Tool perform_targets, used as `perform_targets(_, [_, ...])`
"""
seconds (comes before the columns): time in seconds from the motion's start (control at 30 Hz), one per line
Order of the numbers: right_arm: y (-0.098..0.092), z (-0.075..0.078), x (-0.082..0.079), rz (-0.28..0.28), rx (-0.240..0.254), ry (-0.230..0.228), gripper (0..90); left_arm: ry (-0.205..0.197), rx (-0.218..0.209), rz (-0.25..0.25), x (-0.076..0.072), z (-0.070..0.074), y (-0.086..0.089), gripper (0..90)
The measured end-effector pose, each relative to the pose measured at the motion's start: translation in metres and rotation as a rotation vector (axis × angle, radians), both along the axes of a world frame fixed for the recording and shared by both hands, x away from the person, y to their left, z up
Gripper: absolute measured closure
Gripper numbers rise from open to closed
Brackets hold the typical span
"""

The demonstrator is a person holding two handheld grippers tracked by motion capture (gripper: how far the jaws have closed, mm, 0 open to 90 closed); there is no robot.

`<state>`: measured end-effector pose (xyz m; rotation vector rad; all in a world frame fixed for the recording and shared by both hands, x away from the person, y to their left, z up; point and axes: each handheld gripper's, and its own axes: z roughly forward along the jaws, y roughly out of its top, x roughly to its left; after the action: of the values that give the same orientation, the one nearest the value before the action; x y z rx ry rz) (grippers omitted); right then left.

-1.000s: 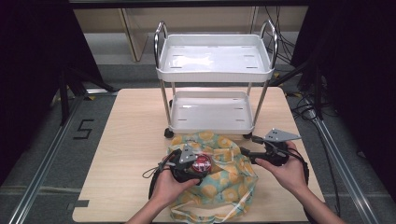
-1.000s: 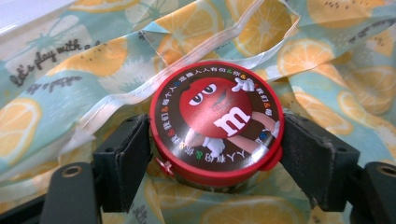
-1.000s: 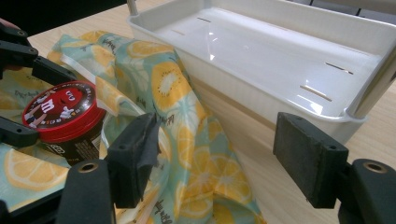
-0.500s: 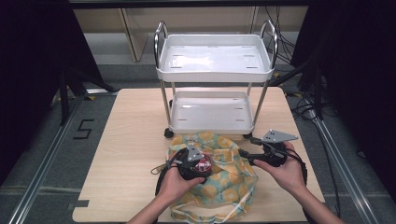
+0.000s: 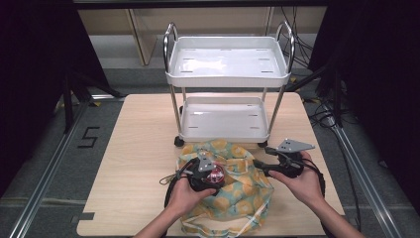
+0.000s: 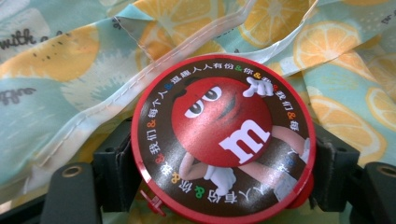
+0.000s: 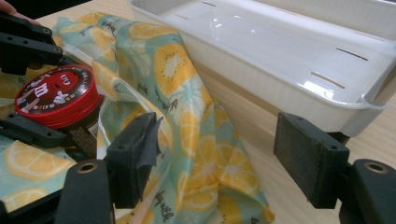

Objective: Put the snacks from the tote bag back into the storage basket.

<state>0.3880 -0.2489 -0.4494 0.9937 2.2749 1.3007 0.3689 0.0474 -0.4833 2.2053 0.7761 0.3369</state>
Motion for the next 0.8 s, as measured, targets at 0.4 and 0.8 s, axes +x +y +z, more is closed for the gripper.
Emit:
perform_targets(0.4, [-0.001,0.0,-0.001,-0.024,0.032,0.008,31.7,-0.029,-0.021,-0.009,-0.006,0.018,0.002,25.1])
perform_targets(0.8, [0.0,0.001,-0.002,-0.019,0.047,0.015,31.5,-0.065,-0.049,-0.023,-0.015,0.037,0.006,25.2])
